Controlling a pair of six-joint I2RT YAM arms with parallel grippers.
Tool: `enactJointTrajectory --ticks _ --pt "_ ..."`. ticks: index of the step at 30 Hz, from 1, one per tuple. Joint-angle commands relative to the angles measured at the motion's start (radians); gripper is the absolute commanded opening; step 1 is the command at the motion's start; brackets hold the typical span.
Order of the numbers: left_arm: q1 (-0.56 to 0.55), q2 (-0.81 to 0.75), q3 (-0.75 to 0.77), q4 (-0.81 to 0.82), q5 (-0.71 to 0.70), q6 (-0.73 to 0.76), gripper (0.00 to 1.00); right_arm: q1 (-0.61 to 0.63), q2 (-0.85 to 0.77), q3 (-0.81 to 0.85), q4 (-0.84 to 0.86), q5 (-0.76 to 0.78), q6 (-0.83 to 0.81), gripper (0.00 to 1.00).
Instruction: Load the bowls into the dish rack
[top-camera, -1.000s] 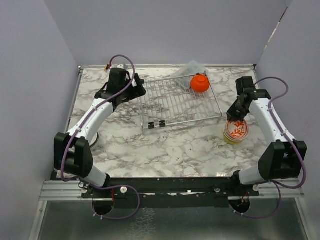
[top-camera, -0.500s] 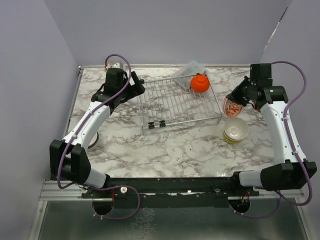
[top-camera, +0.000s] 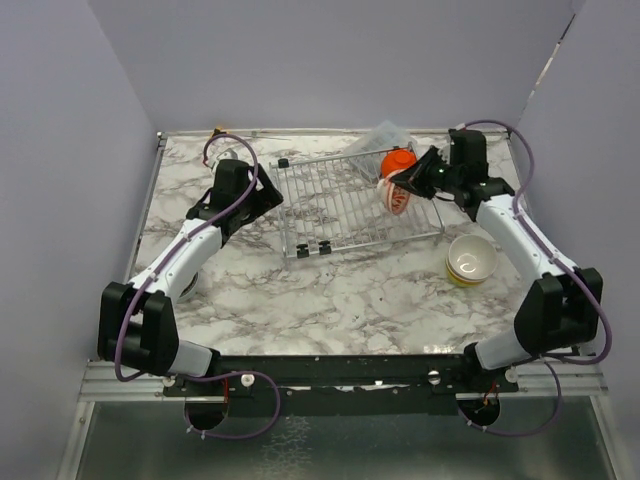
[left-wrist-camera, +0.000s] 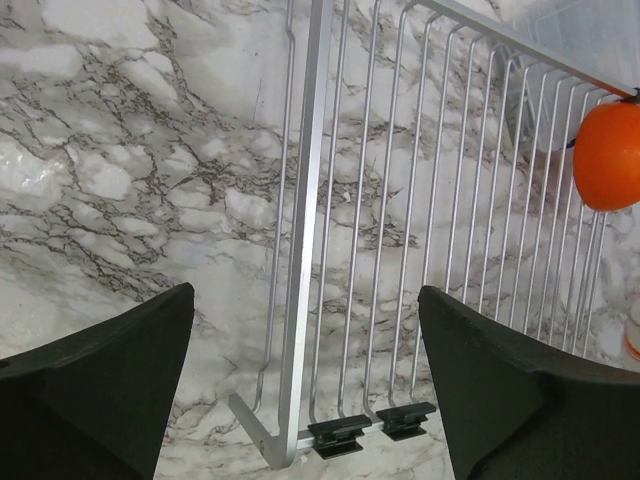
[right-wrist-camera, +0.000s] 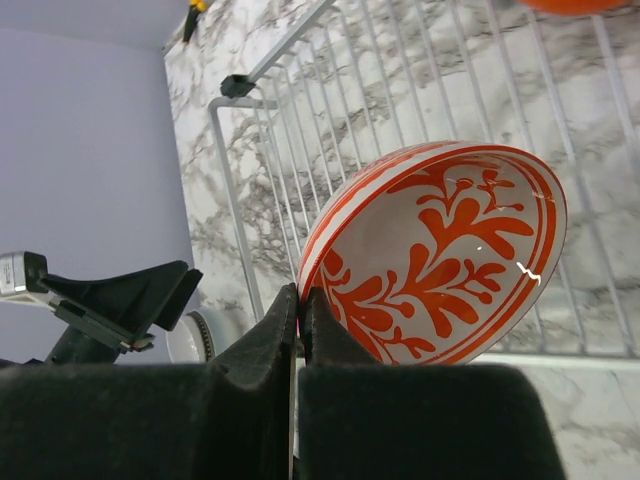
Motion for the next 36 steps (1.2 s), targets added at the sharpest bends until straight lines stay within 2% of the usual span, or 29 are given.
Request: enactJointTrajectory --ticks 1,14,18,21,30,36 --pt "0.006 0.002 0.008 0.065 -0.035 0.036 0.92 0.046 0.103 0.025 0.289 -0.113 0.054 0.01" --pt "0.006 0.066 0.039 0.085 0.029 0.078 0.89 0.094 0.362 0.086 0.625 -0.330 0.211 0.01" --pt "0.006 0.075 0.036 0.084 0.038 0.107 0.83 0.114 0.446 0.139 0.685 -0.398 0.259 0.01" --pt "0.007 0.071 0.030 0.084 0.026 0.124 0.75 0.142 0.515 0.199 0.699 -0.441 0.280 0.01" --pt "0.008 0.032 0.006 0.081 0.005 0.156 0.75 0.209 0.633 0.282 0.749 -0.537 0.357 0.01" --pt "0.008 0.029 -0.004 0.079 0.009 0.167 0.75 0.213 0.691 0.302 0.713 -0.592 0.369 0.01"
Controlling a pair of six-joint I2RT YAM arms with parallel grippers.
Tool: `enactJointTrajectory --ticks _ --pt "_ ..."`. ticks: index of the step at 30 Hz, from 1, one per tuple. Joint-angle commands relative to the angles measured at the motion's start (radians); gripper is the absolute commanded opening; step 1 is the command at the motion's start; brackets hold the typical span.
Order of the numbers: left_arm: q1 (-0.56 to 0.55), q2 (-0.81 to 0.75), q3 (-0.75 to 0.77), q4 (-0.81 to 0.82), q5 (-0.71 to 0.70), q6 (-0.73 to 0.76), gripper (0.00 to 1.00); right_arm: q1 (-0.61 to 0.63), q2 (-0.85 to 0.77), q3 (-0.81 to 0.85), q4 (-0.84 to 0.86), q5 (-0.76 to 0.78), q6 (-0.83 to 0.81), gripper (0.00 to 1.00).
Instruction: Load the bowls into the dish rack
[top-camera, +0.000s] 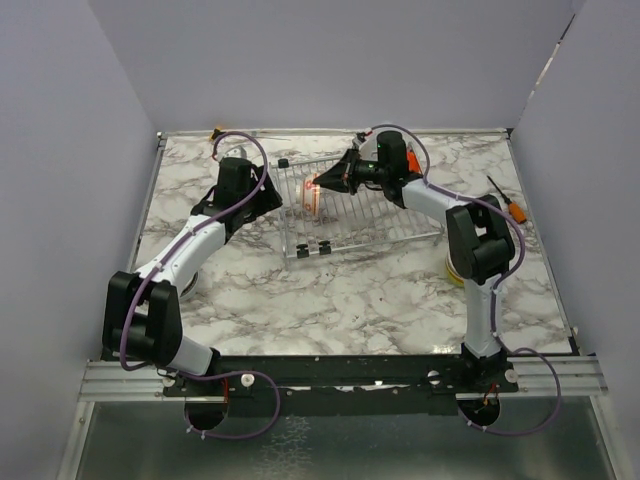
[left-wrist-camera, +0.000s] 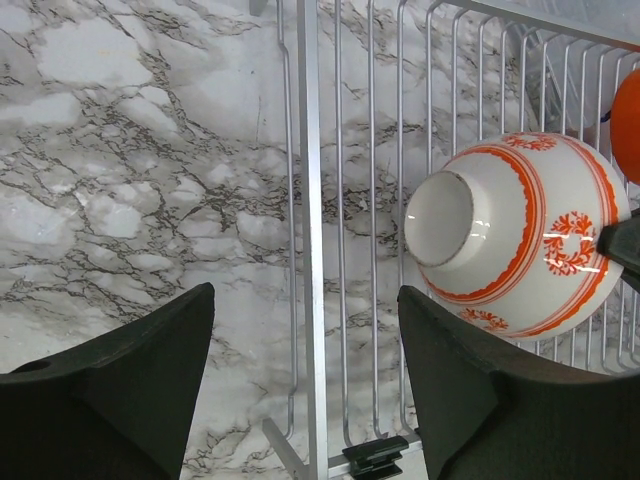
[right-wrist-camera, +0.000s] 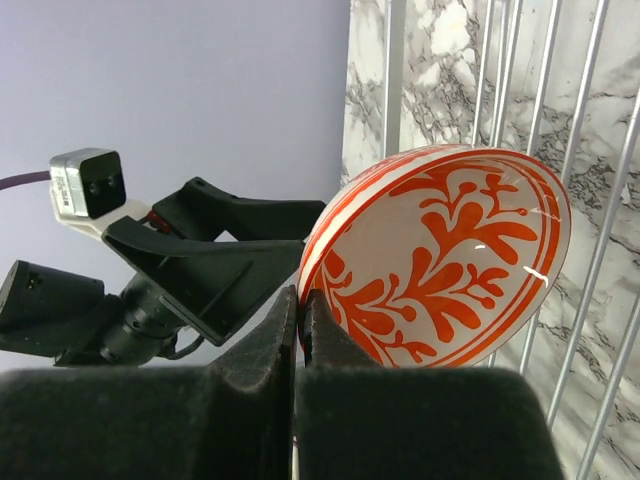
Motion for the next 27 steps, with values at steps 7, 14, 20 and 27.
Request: enactJointTrajectory --ticks 7,14,20,27 --pt "0.007 -0.019 -0.027 0.009 0.022 0.044 0.75 -0.007 0.085 0.055 -0.012 -0.132 -0.007 0.01" --pt "0.007 -0.003 -0.047 0.005 0.043 0.052 0.74 -0.044 0.077 0.014 -0.097 -0.132 -0.088 0.01" --pt "0.007 0.001 -0.061 0.002 0.043 0.050 0.73 -0.085 0.096 0.041 -0.221 -0.172 -0.205 0.05" --pt "0.008 -0.002 -0.046 -0.012 0.043 0.050 0.74 -0.120 0.085 0.055 -0.368 -0.138 -0.336 0.25"
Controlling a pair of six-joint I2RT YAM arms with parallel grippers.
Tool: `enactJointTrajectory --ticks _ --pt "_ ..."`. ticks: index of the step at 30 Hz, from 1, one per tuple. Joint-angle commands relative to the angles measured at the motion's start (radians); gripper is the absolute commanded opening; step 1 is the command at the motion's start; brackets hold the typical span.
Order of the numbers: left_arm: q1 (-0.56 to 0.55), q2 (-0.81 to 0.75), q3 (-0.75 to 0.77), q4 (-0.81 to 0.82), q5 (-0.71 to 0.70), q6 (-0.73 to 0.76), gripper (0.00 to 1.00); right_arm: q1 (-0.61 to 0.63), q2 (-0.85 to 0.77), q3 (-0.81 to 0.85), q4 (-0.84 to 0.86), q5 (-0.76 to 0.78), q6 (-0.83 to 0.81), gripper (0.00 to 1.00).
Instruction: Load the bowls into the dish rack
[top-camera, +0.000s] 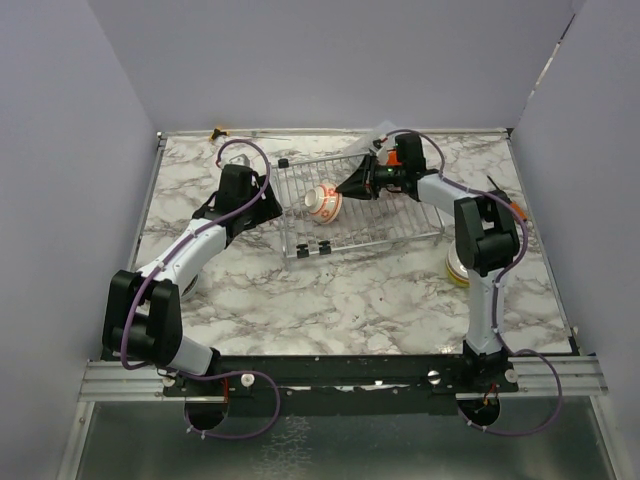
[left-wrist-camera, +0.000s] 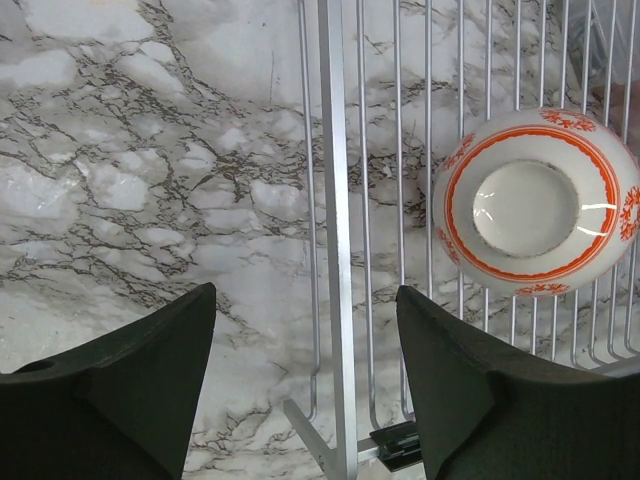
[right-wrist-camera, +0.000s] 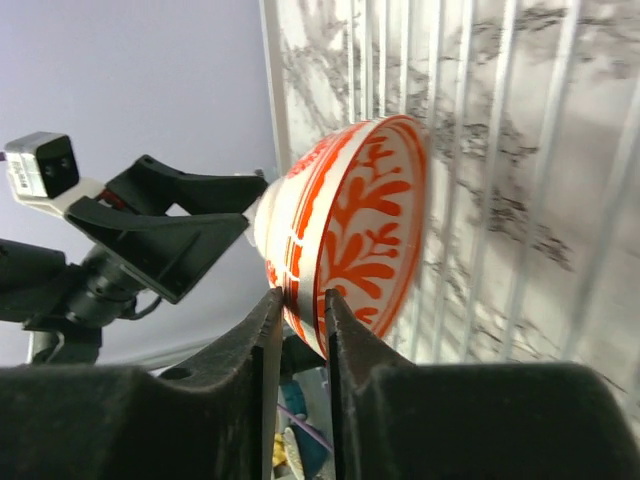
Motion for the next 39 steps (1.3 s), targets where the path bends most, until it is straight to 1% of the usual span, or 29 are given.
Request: enactJointTrajectory --ticks 1,3,6,9,11,14,16,20,24,26,27,30,32,34,36,39 --pt "0.006 0.003 0.010 -0.015 0.017 0.012 0.75 -0.021 0.011 0.021 -0.165 0.027 -0.125 0.26" --pt "0.006 0.004 0.020 -0.018 0.018 0.013 0.76 -0.027 0.012 0.037 -0.200 0.053 -0.153 0.28" --pt "0.007 0.020 0.057 -0.021 0.090 0.064 0.79 -0.030 0.006 0.056 -0.244 0.093 -0.190 0.30" --pt "0.006 0.042 0.112 -0.032 0.125 0.107 0.82 -0.030 -0.017 0.071 -0.282 0.152 -0.225 0.34" --pt "0.007 0.059 0.151 -0.038 0.152 0.122 0.83 -0.030 -0.031 0.090 -0.337 0.220 -0.250 0.36" --pt "0.004 0.087 0.195 -0.038 0.180 0.114 0.84 -0.030 -0.036 0.141 -0.479 0.342 -0.277 0.39" --pt "0.002 0.114 0.219 -0.038 0.184 0.101 0.86 -0.030 -0.044 0.159 -0.525 0.396 -0.290 0.39" --pt "-0.008 0.165 0.265 -0.038 0.188 0.084 0.87 -0.029 -0.077 0.171 -0.573 0.467 -0.317 0.41" --pt "-0.013 0.204 0.309 -0.038 0.178 0.077 0.87 -0.015 -0.154 0.145 -0.543 0.501 -0.361 0.44" --pt "-0.013 0.207 0.312 -0.040 0.120 0.064 0.87 0.015 -0.193 0.150 -0.557 0.573 -0.409 0.49" --pt "-0.013 0.206 0.309 -0.041 0.089 0.058 0.87 0.033 -0.207 0.149 -0.560 0.609 -0.431 0.54" --pt "-0.013 0.203 0.299 -0.052 0.002 0.044 0.87 0.102 -0.245 0.138 -0.542 0.756 -0.488 0.75" --pt "-0.013 0.201 0.293 -0.062 -0.029 0.036 0.87 0.148 -0.240 0.159 -0.544 0.851 -0.537 0.83" --pt "-0.013 0.198 0.284 -0.073 -0.045 0.030 0.87 0.192 -0.209 0.209 -0.569 0.947 -0.589 0.87" --pt "-0.013 0.193 0.274 -0.083 -0.061 0.021 0.87 0.228 -0.166 0.265 -0.596 1.041 -0.631 0.88" --pt "-0.013 0.181 0.258 -0.093 -0.077 0.013 0.87 0.260 -0.107 0.334 -0.633 1.106 -0.677 0.88"
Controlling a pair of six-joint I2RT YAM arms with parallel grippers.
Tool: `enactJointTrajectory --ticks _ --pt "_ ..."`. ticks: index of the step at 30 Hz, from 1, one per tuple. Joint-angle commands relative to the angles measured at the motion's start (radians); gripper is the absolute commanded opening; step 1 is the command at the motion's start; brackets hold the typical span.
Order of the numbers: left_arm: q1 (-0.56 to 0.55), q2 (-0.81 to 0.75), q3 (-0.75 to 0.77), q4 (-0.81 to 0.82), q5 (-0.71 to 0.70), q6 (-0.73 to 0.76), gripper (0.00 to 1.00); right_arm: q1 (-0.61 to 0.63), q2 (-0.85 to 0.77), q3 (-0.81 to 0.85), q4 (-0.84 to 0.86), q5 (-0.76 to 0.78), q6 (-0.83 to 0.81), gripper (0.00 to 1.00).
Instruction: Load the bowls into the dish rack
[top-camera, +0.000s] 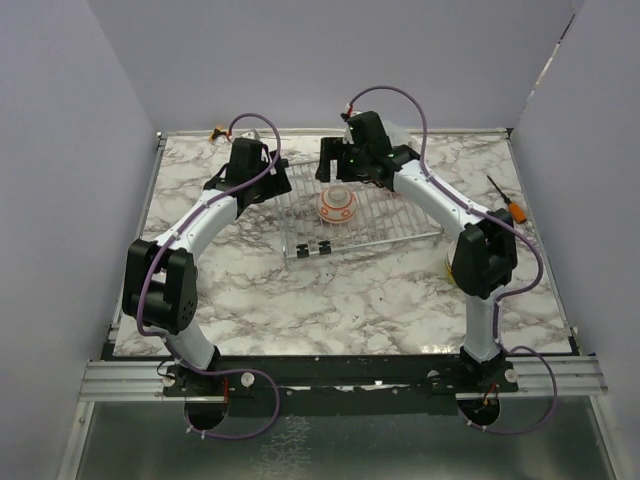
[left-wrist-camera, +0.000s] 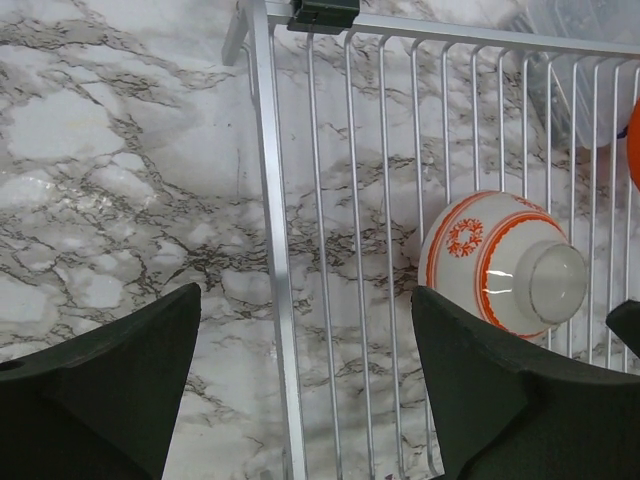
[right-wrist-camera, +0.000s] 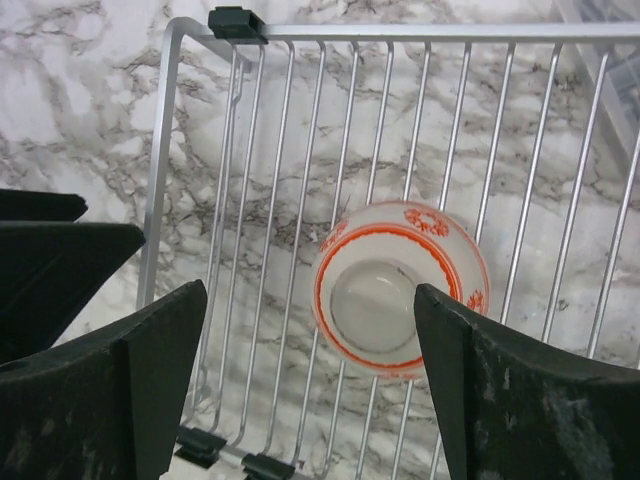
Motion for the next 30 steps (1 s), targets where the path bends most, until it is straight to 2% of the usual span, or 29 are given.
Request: enactJointTrajectory --ticks 1,6,10,18,30 --pt "-0.003 -0.028 -0.030 -0.038 -0.076 -0.025 0.86 0.031 0.094 0.082 -0.084 0.213 -0.122 0.88" --pt "-0.002 -0.045 -0.060 -0.038 -0.084 -0.024 0.87 0.072 0.158 0.143 -0.147 0.259 -0.177 0.85" --pt "-0.002 -0.052 -0.073 -0.038 -0.085 -0.023 0.87 0.090 0.180 0.161 -0.202 0.262 -0.186 0.77" --pt "0.000 -0.045 -0.071 -0.039 -0.086 -0.025 0.87 0.096 0.119 0.064 -0.267 0.381 -0.140 0.67" --pt "0.001 -0.036 -0.074 -0.039 -0.072 -0.028 0.86 0.093 0.033 -0.119 -0.224 0.612 -0.225 0.64"
